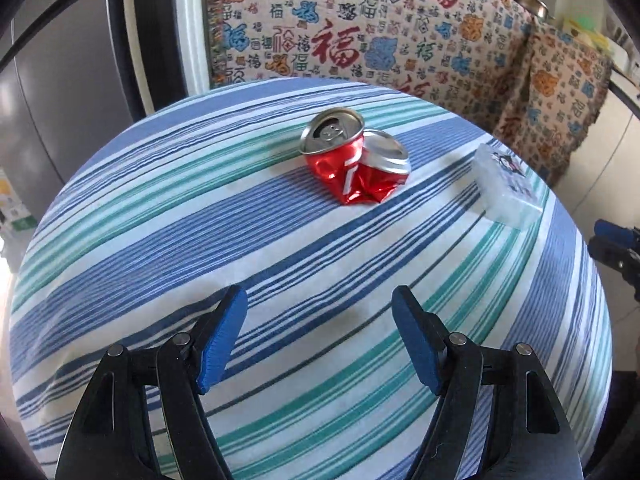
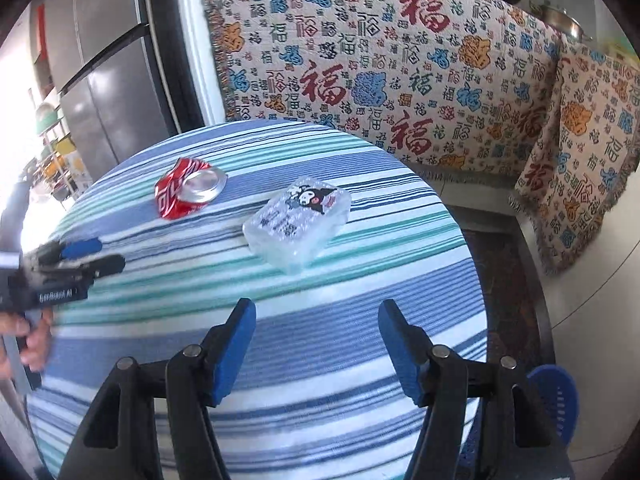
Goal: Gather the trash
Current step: 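Move both open tools back over the table, then grasp the crushed red can with the left tool while the right tool grasps the clear plastic box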
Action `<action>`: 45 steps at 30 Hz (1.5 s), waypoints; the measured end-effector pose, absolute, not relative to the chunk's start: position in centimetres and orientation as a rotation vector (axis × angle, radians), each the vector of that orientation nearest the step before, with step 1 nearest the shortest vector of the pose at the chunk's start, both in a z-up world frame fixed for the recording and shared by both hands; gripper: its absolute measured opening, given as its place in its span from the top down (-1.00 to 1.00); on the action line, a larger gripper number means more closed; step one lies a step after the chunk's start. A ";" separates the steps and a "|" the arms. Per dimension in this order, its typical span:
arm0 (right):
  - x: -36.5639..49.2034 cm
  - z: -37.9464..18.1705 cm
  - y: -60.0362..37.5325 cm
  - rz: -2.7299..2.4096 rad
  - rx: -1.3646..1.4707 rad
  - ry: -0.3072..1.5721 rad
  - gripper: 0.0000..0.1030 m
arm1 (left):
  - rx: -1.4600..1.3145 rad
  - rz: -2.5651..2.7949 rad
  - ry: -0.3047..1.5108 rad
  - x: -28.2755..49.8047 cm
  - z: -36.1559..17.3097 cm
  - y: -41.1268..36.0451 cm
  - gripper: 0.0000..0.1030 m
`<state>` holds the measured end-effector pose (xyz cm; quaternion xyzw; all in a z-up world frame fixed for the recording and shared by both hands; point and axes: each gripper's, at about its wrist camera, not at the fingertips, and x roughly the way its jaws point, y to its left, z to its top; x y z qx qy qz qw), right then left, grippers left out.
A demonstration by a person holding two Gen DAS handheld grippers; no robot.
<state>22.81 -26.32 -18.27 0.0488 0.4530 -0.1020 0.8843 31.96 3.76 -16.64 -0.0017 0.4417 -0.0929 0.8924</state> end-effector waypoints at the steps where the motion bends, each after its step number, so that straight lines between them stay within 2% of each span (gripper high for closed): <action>1: 24.0 -18.5 -26.4 -0.234 0.138 0.954 -0.41 | -0.014 -0.183 0.924 32.1 -16.7 3.8 -0.48; 7: 30.6 -20.4 -26.3 -0.331 0.273 1.047 -0.66 | -0.039 -0.140 0.920 33.2 -16.6 4.3 -0.51; 16: 34.3 -23.3 -25.9 -0.501 0.247 1.155 -0.70 | -0.044 -0.162 0.906 33.6 -15.9 4.4 -0.52; 18: 34.0 -23.4 -26.2 -0.496 0.249 1.153 -0.67 | -0.046 -0.160 0.907 33.9 -16.0 4.4 -0.52; 20: 33.6 -23.2 -26.2 -0.477 0.206 1.146 -0.25 | -0.049 -0.157 0.908 34.2 -16.1 4.5 -0.52; 30: 27.7 -22.5 -25.6 -0.327 0.051 1.100 -0.24 | -0.044 -0.189 0.906 35.4 -16.8 4.1 -0.66; 35: 24.5 -22.2 -25.5 -0.315 0.019 1.059 -0.24 | -0.058 -0.197 0.883 36.9 -16.7 4.4 -0.66; 41: 23.1 -22.5 -24.2 -0.319 -0.072 1.005 -0.23 | -0.122 -0.237 0.865 39.9 -16.2 4.4 -0.68; 45: 22.7 -22.7 -23.8 -0.331 -0.107 0.973 -0.23 | -0.113 -0.271 0.841 41.5 -16.0 3.6 -0.76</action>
